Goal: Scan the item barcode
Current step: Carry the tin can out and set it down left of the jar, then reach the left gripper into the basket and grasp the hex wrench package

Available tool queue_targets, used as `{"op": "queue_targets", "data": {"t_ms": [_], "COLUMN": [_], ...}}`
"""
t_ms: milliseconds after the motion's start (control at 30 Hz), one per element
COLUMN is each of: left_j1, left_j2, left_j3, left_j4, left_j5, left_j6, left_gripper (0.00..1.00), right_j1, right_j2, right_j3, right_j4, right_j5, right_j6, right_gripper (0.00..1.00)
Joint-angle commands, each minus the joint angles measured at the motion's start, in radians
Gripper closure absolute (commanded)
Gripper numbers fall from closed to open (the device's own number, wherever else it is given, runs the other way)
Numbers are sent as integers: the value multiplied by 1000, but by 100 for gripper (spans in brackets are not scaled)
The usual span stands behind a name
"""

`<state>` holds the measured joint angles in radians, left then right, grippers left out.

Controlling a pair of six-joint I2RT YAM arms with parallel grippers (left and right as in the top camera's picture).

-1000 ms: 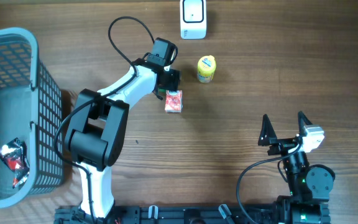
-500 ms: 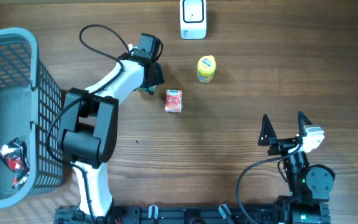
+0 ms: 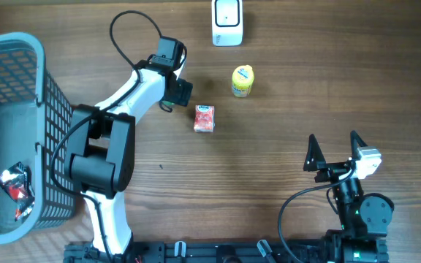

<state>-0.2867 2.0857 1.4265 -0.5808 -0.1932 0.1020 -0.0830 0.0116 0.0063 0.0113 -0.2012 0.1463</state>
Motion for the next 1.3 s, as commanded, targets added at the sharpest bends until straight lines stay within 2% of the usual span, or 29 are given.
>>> {"op": "queue_targets", "data": {"t_ms": [0,100,133,200,267,300,400,467,533,633,733,767,800,867,900,967,1000,1033,1067,1133,1267], "left_j1": [-16,-53,-76,-87,-35,22,241,472,611,798,921,956,982,992,992,992,979,933,856,760,790], "left_j2": [-161,-329,-436,-576,-752,-826,-978,-1096,-1170,-1220,-1216,-1216,-1216,-1212,-1198,-1169,-1145,-1126,-1109,-1101,-1064], "left_j3": [-20,-20,-20,-20,-20,-20,-20,-20,-20,-20,-20,-20,-20,-20,-20,-20,-20,-20,-20,-20,-22], "left_j4": [-23,-31,-31,-30,-48,-84,-220,-350,-411,-513,-499,-443,-319,-129,60,212,264,262,245,232,173], "left_j5": [68,99,98,89,-71,-148,-167,-116,-62,-80,-80,-80,-80,-80,-80,-80,-82,-132,-255,-329,-328], "left_j6": [-63,-63,-74,-138,-320,-407,-549,-581,-587,-690,-740,-772,-780,-768,-706,-567,-461,-348,-275,-198,-217], "left_gripper": [0,0,0,0,0,0,0,0,0,0,0,0,0,0,0,0,0,0,0,0,0], "right_j1": [2,2,2,2,2,2,2,2,2,2,2,2,2,2,2,2,2,2,2,2,2], "right_j2": [-7,-7,-7,-7,-7,-7,-7,-7,-7,-7,-7,-7,-7,-7,-7,-7,-7,-7,-7,-7,-7], "right_j3": [-1,-1,-1,-1,-1,-1,-1,-1,-1,-1,-1,-1,-1,-1,-1,-1,-1,-1,-1,-1,-1], "right_j4": [3,3,3,3,3,3,3,3,3,3,3,3,3,3,3,3,3,3,3,3,3], "right_j5": [0,0,0,0,0,0,0,0,0,0,0,0,0,0,0,0,0,0,0,0,0], "right_j6": [13,13,13,13,13,13,13,13,13,13,14,13,13,13,13,13,13,13,13,13,13], "right_gripper": [0,0,0,0,0,0,0,0,1,0,0,0,0,0,0,0,0,0,0,0,0]}}
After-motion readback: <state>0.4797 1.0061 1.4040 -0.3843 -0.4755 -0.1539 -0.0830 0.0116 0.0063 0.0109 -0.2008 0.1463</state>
